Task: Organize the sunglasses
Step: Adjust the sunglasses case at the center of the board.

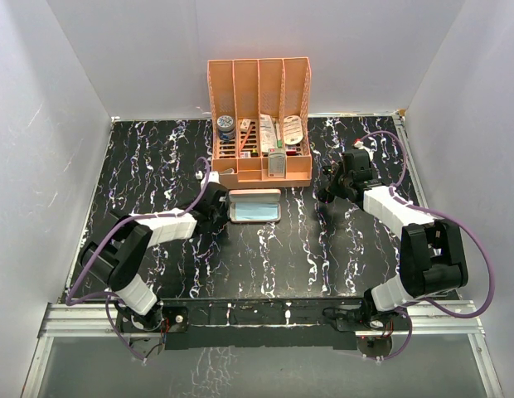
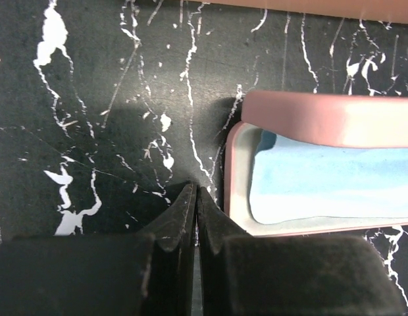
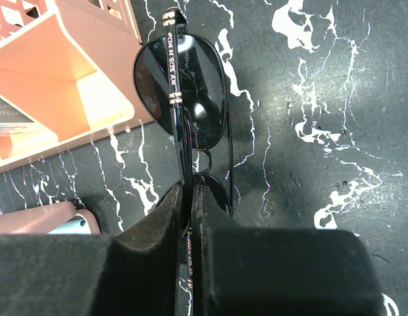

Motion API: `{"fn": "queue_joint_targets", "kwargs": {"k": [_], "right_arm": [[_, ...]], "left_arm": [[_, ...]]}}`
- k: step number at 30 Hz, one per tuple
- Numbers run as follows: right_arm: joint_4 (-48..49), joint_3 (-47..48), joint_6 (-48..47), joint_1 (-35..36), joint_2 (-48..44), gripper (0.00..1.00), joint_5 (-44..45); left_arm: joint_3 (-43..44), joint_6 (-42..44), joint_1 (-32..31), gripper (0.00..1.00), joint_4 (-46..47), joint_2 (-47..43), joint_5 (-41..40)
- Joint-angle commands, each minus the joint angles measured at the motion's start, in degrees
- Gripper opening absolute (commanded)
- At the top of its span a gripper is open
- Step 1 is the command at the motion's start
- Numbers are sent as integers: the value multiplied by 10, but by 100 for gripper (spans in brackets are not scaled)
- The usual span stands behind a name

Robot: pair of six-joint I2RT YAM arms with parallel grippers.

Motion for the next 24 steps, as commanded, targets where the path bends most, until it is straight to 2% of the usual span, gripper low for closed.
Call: {"fn": "queue_joint_targets", "kwargs": {"k": [1, 16, 24], "right_arm": [[36, 3, -3, 4, -11, 0, 4], [31, -2, -9, 11, -20, 0, 6], [31, -6, -11, 12, -23, 0, 5]], "left_arm": [[4, -4, -16, 0, 5, 6, 28], [-5, -33, -102, 0, -8, -11, -13], [13, -49, -139, 0, 3, 25, -22]]}}
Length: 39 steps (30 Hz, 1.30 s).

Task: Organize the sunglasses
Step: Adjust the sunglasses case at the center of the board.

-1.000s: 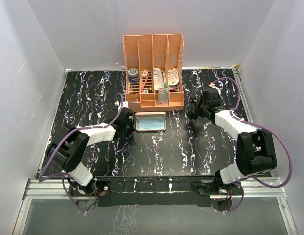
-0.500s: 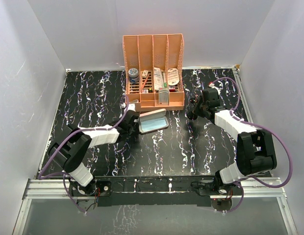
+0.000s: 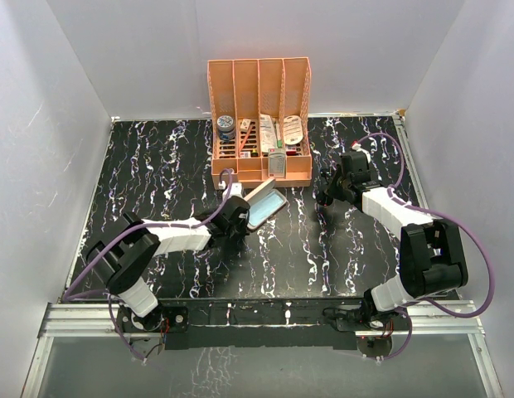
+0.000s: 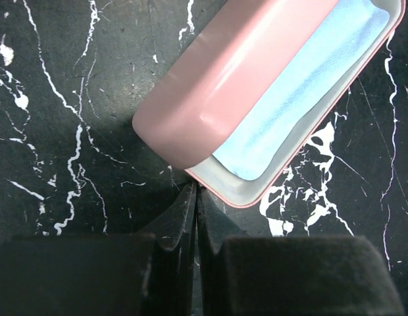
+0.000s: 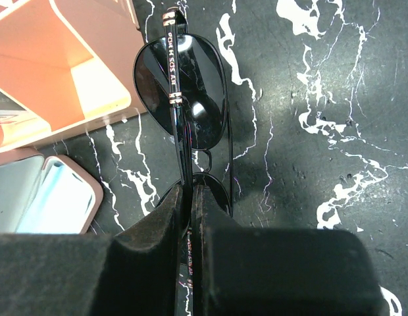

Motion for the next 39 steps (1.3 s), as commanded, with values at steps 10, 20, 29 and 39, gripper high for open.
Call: {"fn": "queue_joint_targets", "kwargs": {"k": [10, 20, 29, 39], "right_arm": [[27, -2, -14, 5, -28, 0, 10], [26, -10, -13, 7, -41, 0, 3], [16, -16, -7, 13, -61, 0, 1], [22, -26, 0, 23, -64, 0, -1]], "left_arm": [[66, -12, -44, 0, -10, 69, -18], [88, -20, -73, 0, -28, 73, -34], [46, -33, -80, 0, -85, -44, -42], [55, 41, -18, 0, -134, -145, -90]]}}
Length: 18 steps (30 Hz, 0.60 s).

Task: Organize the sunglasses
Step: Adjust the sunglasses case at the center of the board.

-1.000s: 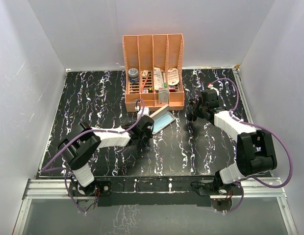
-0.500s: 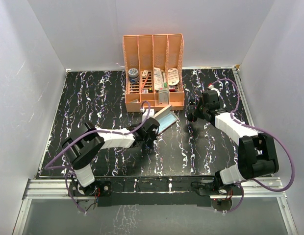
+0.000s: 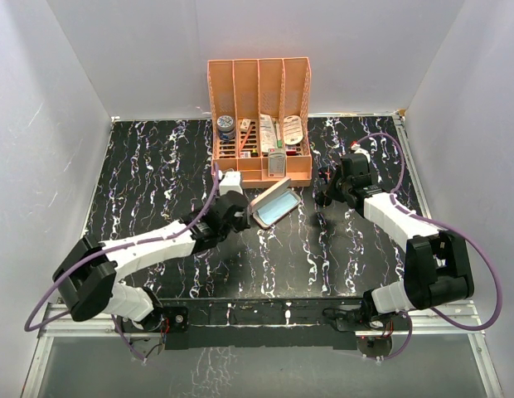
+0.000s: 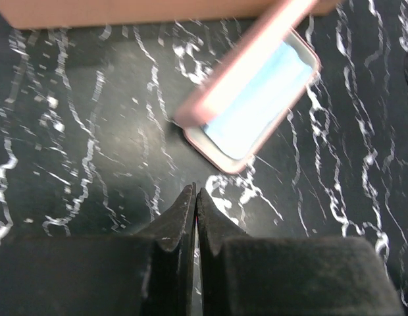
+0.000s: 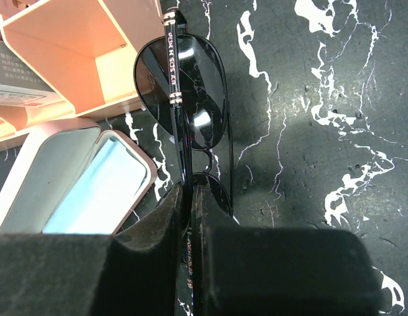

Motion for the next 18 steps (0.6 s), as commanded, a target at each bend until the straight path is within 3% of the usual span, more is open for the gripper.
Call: {"fn": "queue_joint_targets", "kwargs": {"k": [1, 10, 18], "right_arm": [[25, -6, 5, 6, -19, 0, 0], [20, -3, 0, 7, -19, 0, 7], [22, -9, -3, 7, -16, 0, 8]], "left_arm": [[8, 39, 51, 0, -19, -5, -8], [15, 70, 109, 0, 76, 81, 14], [42, 92, 122, 0, 121, 142, 30]]}}
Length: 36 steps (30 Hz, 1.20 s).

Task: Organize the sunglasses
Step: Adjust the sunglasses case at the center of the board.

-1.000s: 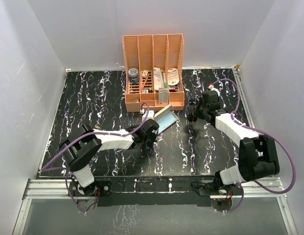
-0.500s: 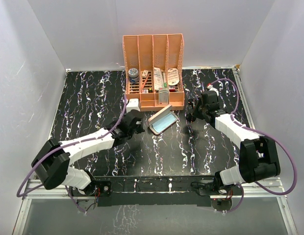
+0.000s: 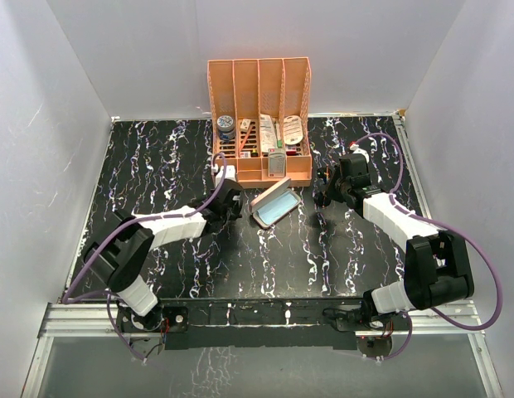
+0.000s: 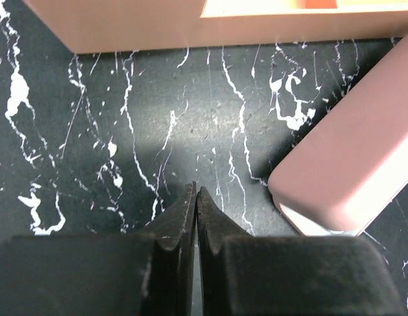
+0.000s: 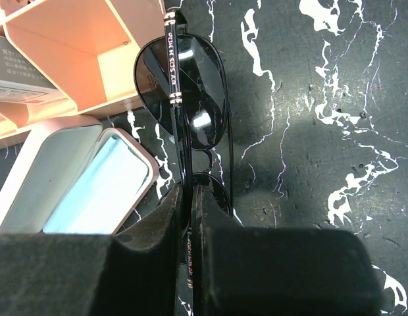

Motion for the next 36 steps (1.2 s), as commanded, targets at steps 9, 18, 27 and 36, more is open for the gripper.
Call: {"fn": "queue_joint_targets", "kwargs": {"k": [9, 18, 27, 36], "right_arm": [[32, -22, -1, 3, -13, 0, 2], [34, -23, -2, 3, -11, 0, 2], [40, -23, 1, 9, -5, 0, -2], [37, -19, 1, 16, -6, 0, 0]], "left_arm": [[61, 21, 30, 0, 87, 53, 72], [55, 13, 31, 0, 121, 60, 125], [18, 5, 20, 0, 136, 25, 153], [17, 10, -34, 0, 130, 7, 131]]}}
